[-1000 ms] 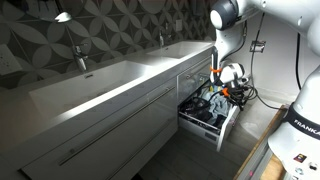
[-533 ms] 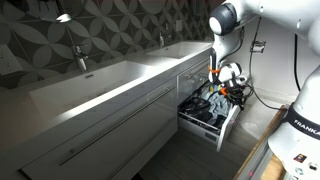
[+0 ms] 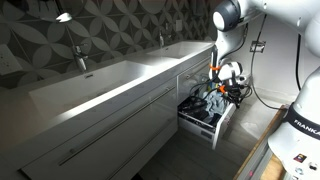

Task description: Close the open drawer

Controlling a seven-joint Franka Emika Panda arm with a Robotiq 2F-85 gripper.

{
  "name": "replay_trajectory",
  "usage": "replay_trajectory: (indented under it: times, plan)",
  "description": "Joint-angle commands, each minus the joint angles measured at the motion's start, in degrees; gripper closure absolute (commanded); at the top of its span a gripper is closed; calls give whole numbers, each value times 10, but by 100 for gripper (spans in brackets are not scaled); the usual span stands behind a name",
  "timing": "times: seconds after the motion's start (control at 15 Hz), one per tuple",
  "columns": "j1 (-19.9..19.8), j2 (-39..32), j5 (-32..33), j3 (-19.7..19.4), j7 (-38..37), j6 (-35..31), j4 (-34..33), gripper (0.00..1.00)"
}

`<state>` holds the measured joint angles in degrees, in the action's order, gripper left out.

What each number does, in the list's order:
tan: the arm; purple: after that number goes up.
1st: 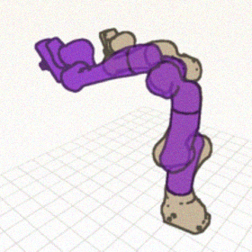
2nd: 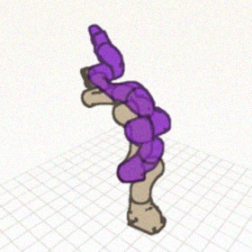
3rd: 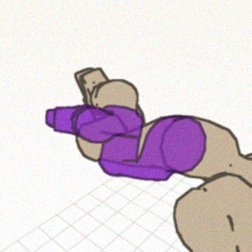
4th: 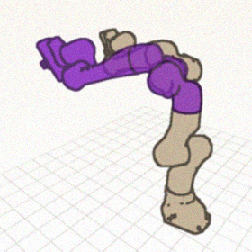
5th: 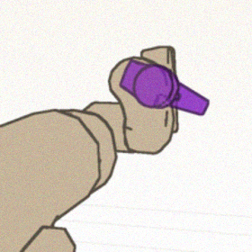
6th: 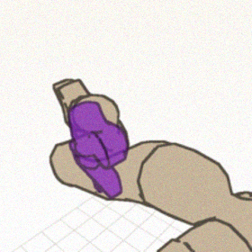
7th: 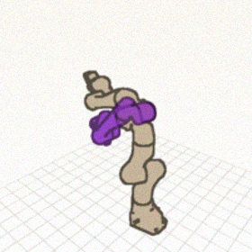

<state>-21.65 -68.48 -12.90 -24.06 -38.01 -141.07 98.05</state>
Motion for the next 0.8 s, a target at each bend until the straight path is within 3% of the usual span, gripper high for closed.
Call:
replay_trajectory:
  times: [0.0, 0.4, 0.73]
  plan:
    - [-48, 5, -51, 66, 52, -47, -16, 100]
    - [-116, 27, -128, 158, 174, -140, -7, 100]
    - [-205, 40, -187, 271, 283, -209, 4, 100]
